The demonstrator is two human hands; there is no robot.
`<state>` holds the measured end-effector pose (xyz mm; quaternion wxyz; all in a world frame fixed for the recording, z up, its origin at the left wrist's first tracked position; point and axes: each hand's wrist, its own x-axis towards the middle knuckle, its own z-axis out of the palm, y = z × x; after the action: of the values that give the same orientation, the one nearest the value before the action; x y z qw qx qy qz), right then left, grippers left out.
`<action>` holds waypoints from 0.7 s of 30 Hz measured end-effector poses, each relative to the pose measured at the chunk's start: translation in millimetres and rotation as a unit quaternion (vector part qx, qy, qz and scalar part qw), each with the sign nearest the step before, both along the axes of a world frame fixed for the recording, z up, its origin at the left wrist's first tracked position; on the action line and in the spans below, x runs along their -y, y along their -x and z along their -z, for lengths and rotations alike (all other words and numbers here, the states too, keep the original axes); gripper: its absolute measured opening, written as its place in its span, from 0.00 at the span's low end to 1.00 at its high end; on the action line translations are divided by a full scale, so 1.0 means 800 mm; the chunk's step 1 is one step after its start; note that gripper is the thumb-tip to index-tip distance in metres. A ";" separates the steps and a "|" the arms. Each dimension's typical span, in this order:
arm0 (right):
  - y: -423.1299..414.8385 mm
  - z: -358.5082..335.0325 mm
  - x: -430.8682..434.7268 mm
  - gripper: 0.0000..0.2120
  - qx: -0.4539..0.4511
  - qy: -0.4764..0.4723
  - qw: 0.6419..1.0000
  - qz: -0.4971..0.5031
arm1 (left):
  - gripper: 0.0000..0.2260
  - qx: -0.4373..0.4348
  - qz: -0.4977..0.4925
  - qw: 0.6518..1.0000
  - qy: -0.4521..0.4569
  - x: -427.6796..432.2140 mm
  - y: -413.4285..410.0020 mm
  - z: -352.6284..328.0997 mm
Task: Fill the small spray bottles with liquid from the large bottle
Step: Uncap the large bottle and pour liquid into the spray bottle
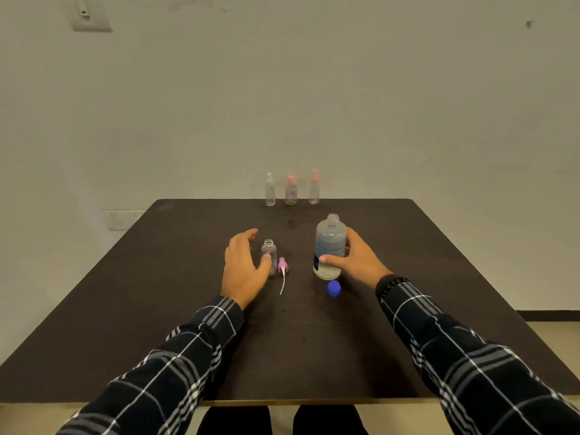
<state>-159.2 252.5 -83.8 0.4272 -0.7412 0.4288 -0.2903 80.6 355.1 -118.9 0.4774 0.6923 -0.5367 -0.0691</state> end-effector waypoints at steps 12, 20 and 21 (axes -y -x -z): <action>-0.015 -0.017 0.028 0.34 -0.070 0.055 0.996 -0.019 | 0.17 -0.022 0.027 0.995 -0.096 0.016 -0.004 0.007; -0.031 -0.026 0.038 0.37 -0.157 0.111 0.981 -0.028 | 0.24 -0.028 0.035 0.992 -0.119 0.021 -0.006 0.000; -0.033 -0.027 0.038 0.37 -0.160 0.113 0.980 -0.027 | 0.23 -0.026 0.035 0.991 -0.125 0.022 -0.006 -0.001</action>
<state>-132.6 222.3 -62.2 0.2745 -0.8327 0.4362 -0.2026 85.6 337.4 -117.8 0.3983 0.7252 -0.5350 -0.1706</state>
